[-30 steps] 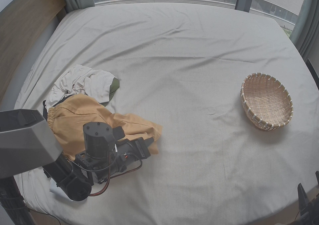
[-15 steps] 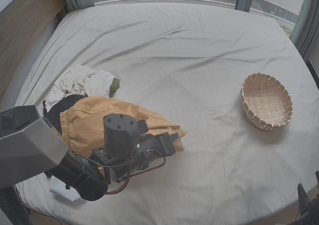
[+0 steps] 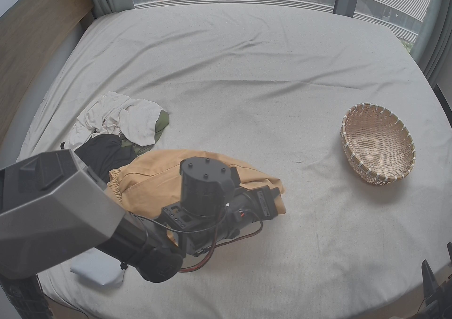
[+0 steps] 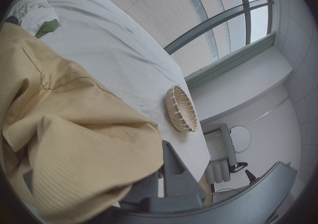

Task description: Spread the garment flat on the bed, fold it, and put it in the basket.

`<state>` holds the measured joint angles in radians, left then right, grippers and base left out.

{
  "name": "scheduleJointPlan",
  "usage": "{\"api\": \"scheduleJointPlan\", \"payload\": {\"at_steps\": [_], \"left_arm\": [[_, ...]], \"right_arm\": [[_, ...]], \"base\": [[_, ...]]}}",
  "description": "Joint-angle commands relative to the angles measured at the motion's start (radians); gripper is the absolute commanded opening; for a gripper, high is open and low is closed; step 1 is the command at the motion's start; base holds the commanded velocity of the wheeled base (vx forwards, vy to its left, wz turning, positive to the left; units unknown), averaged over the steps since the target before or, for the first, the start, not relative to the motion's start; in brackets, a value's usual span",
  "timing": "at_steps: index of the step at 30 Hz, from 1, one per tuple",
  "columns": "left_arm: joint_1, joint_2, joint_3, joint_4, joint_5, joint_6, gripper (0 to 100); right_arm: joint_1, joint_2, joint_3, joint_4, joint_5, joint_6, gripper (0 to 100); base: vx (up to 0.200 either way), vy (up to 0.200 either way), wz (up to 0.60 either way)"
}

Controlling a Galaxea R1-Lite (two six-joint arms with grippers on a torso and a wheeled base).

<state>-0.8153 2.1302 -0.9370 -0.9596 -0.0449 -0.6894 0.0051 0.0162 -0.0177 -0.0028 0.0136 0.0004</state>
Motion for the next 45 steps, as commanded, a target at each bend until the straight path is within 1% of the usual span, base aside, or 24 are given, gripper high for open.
{"api": "scheduleJointPlan", "payload": {"at_steps": [1,17,24,38,39,45], "left_arm": [[-0.028,0.037,-0.043,0.007,0.003,-0.001,0],[-0.073,0.091,-0.206,0.116,0.002,0.001,0],[-0.093,0.137,-0.23,0.107,0.003,0.001,0],[-0.088,0.146,-0.252,0.107,0.002,0.002,0],[-0.088,0.151,-0.255,0.107,0.002,0.001,100],[-0.094,0.154,-0.261,0.071,0.005,-0.001,100]], "right_arm": [[0.001,-0.01,0.018,0.0,0.0,0.0,100],[0.001,-0.01,0.018,0.0,0.0,0.001,100],[0.001,-0.01,0.018,0.0,0.0,0.001,100],[0.001,-0.01,0.018,0.0,0.0,0.001,100],[0.001,-0.01,0.018,0.0,0.0,0.001,100],[0.001,-0.01,0.018,0.0,0.0,0.003,100]], "base": [[0.0,0.0,0.0],[0.0,0.0,0.0],[0.0,0.0,0.0],[0.0,0.0,0.0],[0.0,0.0,0.0],[0.0,0.0,0.0]]}}
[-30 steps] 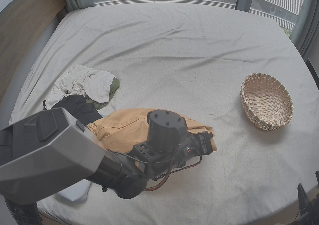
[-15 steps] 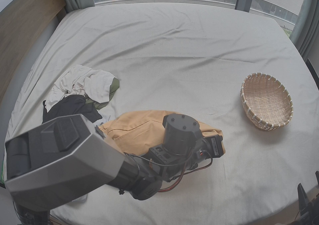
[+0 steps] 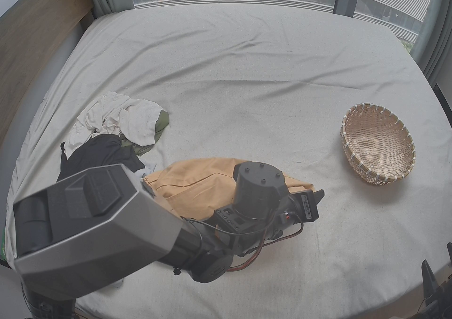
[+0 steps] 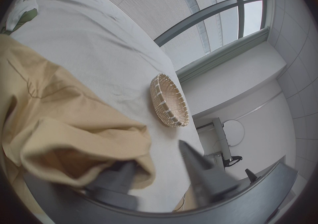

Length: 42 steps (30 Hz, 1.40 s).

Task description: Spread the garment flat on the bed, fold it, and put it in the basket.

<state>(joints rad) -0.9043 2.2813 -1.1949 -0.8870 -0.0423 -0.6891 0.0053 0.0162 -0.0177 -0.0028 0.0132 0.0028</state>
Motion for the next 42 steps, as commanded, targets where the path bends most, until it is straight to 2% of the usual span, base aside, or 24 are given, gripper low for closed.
{"api": "scheduleJointPlan", "payload": {"at_steps": [1,11,15,18,28,34,35,38,42], "left_arm": [[-0.012,-0.002,0.0,-0.001,0.004,-0.001,100],[-0.047,-0.111,0.124,-0.015,0.036,-0.012,100],[-0.071,-0.213,0.181,-0.027,0.032,-0.063,100],[-0.065,-0.255,0.225,-0.041,0.03,-0.067,100],[-0.053,-0.437,0.482,-0.079,0.047,-0.056,100],[0.065,-0.503,0.63,-0.119,0.121,-0.026,100],[0.113,-0.525,0.675,-0.159,0.119,-0.024,100],[0.188,-0.554,0.752,-0.233,0.114,-0.023,100],[0.263,-0.565,0.821,-0.28,0.105,-0.02,100]], "right_arm": [[0.001,-0.01,0.018,0.0,0.001,0.0,100],[0.001,-0.01,0.018,0.0,0.001,0.002,100],[0.001,-0.01,0.018,0.0,0.001,0.0,100],[0.001,-0.01,0.018,0.0,0.001,0.002,100],[0.001,-0.01,0.018,0.0,0.001,0.0,100],[-0.001,-0.01,0.018,0.0,0.001,0.0,100],[-0.001,-0.01,0.018,0.0,0.001,0.0,100],[-0.001,-0.01,0.018,0.0,0.001,-0.001,100],[-0.001,-0.01,0.018,0.0,0.001,-0.001,100]], "base": [[0.0,0.0,0.0],[0.0,0.0,0.0],[0.0,0.0,0.0],[0.0,0.0,0.0],[0.0,0.0,0.0],[0.0,0.0,0.0],[0.0,0.0,0.0],[0.0,0.0,0.0],[0.0,0.0,0.0]]}}
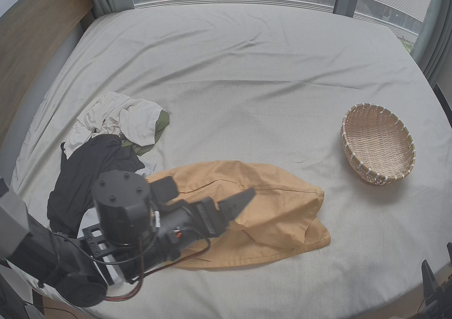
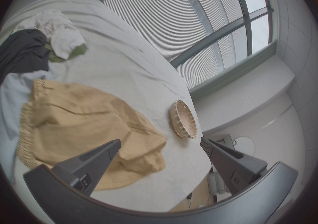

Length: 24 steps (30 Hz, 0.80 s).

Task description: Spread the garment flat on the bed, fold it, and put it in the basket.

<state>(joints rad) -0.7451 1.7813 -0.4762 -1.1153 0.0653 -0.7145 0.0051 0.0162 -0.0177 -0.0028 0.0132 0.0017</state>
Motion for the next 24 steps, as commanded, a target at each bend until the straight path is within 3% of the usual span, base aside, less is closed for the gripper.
{"api": "scheduleJointPlan", "payload": {"at_steps": [1,2,10,13,14,24], "left_arm": [[0.104,-0.065,0.102,-0.052,-0.002,0.006,100],[0.159,-0.065,0.151,-0.08,-0.038,0.017,100],[0.309,-0.063,0.215,-0.098,-0.117,0.04,100],[0.322,-0.063,0.22,-0.098,-0.122,0.047,100],[0.365,-0.066,0.241,-0.098,-0.15,0.072,100],[0.383,-0.002,0.278,-0.103,-0.177,0.073,100]], "right_arm": [[-0.001,-0.01,0.018,0.0,0.001,0.0,100],[-0.001,-0.01,0.018,0.0,0.001,0.0,100],[-0.001,-0.009,0.018,0.0,0.001,0.0,100],[-0.001,-0.009,0.018,0.0,0.001,0.0,100],[-0.001,-0.009,0.018,0.0,0.001,0.0,100],[-0.001,-0.009,0.018,0.0,0.001,0.001,100]], "base": [[0.0,0.0,0.0],[0.0,0.0,0.0],[0.0,0.0,0.0],[0.0,0.0,0.0],[0.0,0.0,0.0],[0.0,0.0,0.0]]}}
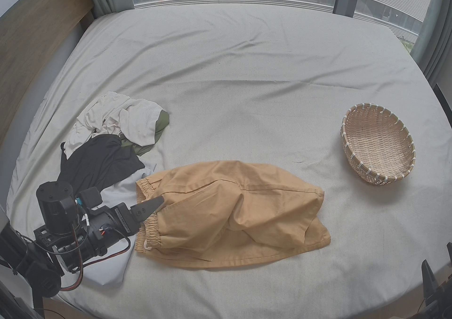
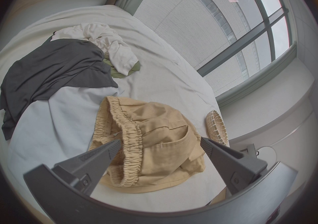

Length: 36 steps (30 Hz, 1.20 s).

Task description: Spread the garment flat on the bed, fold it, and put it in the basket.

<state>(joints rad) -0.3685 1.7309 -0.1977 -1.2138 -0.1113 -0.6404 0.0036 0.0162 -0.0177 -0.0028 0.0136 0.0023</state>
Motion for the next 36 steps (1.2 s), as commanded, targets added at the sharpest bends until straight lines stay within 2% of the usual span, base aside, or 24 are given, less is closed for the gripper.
{"api": "scheduleJointPlan", "payload": {"at_steps": [1,10,26,36], "left_arm": [[0.006,0.055,0.0,-0.007,-0.001,-0.001,100],[0.006,0.131,-0.016,-0.053,0.007,-0.015,100],[-0.001,0.236,-0.045,-0.213,0.007,-0.042,100],[-0.003,0.234,-0.071,-0.22,0.004,-0.044,100]], "right_arm": [[0.001,-0.009,0.018,0.0,0.0,0.001,100],[0.001,-0.009,0.018,0.0,0.0,0.001,100],[0.001,-0.01,0.018,0.0,0.0,0.001,100],[0.001,-0.01,0.018,0.0,0.0,0.002,100]], "base": [[0.0,0.0,0.0],[0.0,0.0,0.0],[0.0,0.0,0.0],[0.0,0.0,0.0]]}}
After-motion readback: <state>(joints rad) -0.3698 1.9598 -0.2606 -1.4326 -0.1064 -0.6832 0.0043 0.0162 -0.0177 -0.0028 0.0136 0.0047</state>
